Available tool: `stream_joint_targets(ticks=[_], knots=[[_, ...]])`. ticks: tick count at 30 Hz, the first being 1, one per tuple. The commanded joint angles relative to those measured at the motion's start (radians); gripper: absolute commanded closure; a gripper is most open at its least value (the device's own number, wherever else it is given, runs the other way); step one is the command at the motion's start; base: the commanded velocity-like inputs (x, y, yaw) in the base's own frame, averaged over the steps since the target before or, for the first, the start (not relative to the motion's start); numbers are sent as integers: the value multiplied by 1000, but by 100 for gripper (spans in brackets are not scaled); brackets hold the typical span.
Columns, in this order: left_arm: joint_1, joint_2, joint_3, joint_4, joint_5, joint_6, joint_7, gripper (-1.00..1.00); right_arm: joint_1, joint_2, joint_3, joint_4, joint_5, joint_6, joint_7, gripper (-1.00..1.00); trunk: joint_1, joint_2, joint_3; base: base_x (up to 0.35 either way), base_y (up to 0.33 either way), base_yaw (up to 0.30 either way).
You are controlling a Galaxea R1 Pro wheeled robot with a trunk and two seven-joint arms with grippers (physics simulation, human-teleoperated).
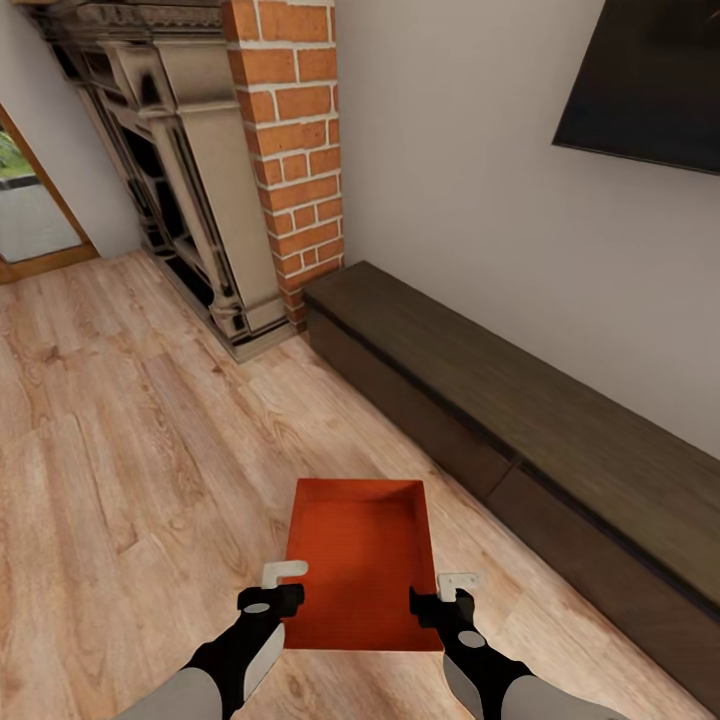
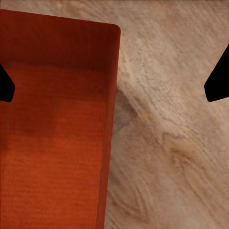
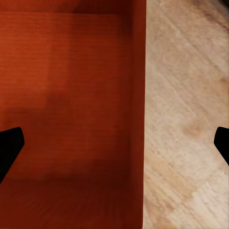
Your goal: Move the two storage containers from the living room to the garage. In the garage, place one container on the floor and stack the other container on top of it (either order is fine).
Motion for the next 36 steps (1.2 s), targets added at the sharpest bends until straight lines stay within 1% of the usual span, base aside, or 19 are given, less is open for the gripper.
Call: stream_joint_targets(ticks=[1,5,12,24,36], knots=[[0,1,-9,-2,8,5,7,-100,-1,0,9,1,-9,-3,-4,-100,4,-8,-4,0,0,0],[0,2,-9,-2,8,5,7,-100,-1,-1,9,1,-8,-4,-4,-100,19,-36,-16,0,0,0],[0,3,-9,-3,7,4,7,-100,-1,-2,6,1,-8,-4,-4,-100,19,-36,-16,0,0,0],[0,2,-9,-4,7,4,7,-100,-1,-13,4,1,-6,-5,-3,-100,19,-36,-16,0,0,0],[0,3,-9,-4,7,4,8,-100,-1,-14,4,1,3,-5,-2,-100,19,-36,-16,0,0,0]])
